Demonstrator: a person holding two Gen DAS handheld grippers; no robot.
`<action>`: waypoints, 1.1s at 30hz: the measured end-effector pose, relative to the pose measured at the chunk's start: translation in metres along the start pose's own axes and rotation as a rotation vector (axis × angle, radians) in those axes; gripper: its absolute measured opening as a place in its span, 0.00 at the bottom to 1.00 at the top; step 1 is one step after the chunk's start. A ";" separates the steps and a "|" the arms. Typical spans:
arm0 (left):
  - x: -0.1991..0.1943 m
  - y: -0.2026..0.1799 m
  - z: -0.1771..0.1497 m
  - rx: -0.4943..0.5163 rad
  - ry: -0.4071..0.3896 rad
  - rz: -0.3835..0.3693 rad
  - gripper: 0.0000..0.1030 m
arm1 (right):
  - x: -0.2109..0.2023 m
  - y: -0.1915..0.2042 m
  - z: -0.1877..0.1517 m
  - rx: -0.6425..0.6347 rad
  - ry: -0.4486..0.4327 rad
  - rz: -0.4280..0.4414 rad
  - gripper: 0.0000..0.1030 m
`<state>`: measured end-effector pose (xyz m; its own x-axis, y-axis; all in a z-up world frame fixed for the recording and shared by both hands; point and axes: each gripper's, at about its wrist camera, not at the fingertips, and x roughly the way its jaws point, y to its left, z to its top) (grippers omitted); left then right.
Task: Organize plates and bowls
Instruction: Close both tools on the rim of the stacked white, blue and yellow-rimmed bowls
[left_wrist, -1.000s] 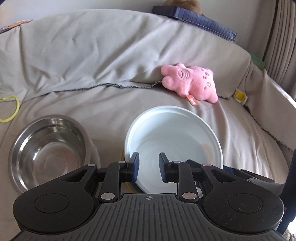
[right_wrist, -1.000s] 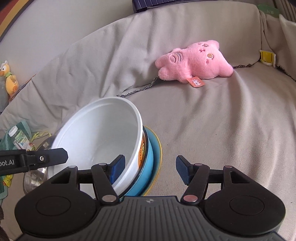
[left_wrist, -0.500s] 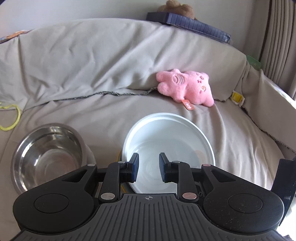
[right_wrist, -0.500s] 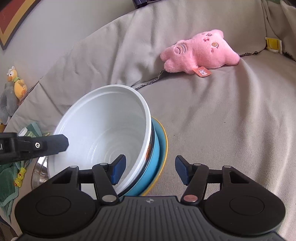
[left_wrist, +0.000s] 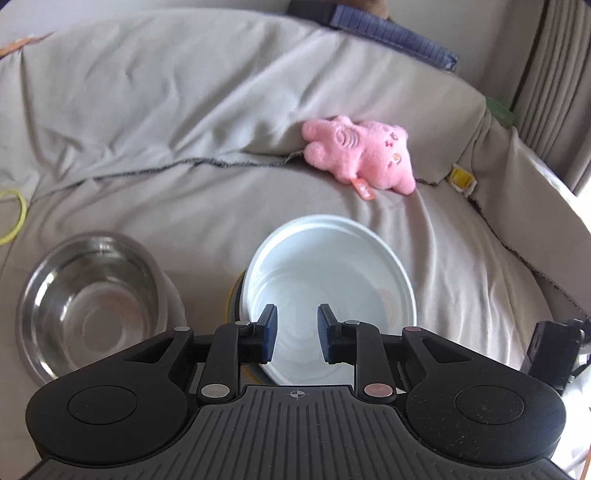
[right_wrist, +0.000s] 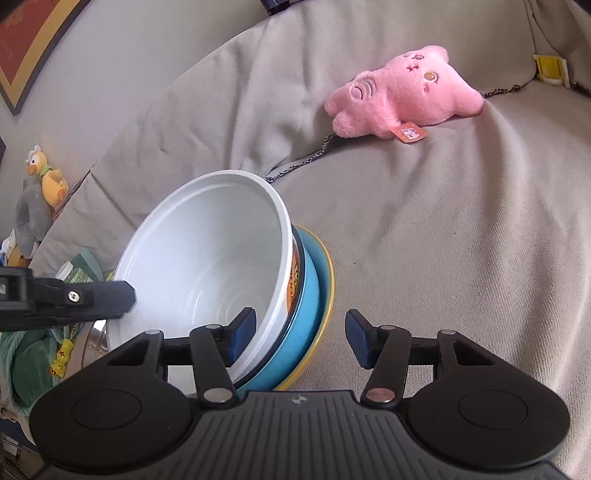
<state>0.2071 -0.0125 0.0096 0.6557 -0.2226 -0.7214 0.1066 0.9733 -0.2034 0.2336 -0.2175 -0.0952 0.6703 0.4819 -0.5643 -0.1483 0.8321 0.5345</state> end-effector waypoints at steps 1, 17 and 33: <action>-0.006 -0.001 0.002 0.019 -0.021 0.006 0.26 | 0.000 -0.001 0.000 0.005 0.003 0.005 0.52; 0.071 0.035 0.006 0.010 0.135 0.098 0.29 | -0.004 0.002 -0.002 -0.018 -0.042 0.002 0.52; 0.095 0.035 -0.006 -0.006 0.228 0.087 0.32 | 0.003 -0.012 -0.001 0.041 -0.013 0.050 0.53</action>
<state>0.2687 0.0001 -0.0695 0.4762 -0.1458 -0.8672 0.0520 0.9891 -0.1377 0.2369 -0.2252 -0.1038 0.6721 0.5189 -0.5283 -0.1518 0.7948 0.5876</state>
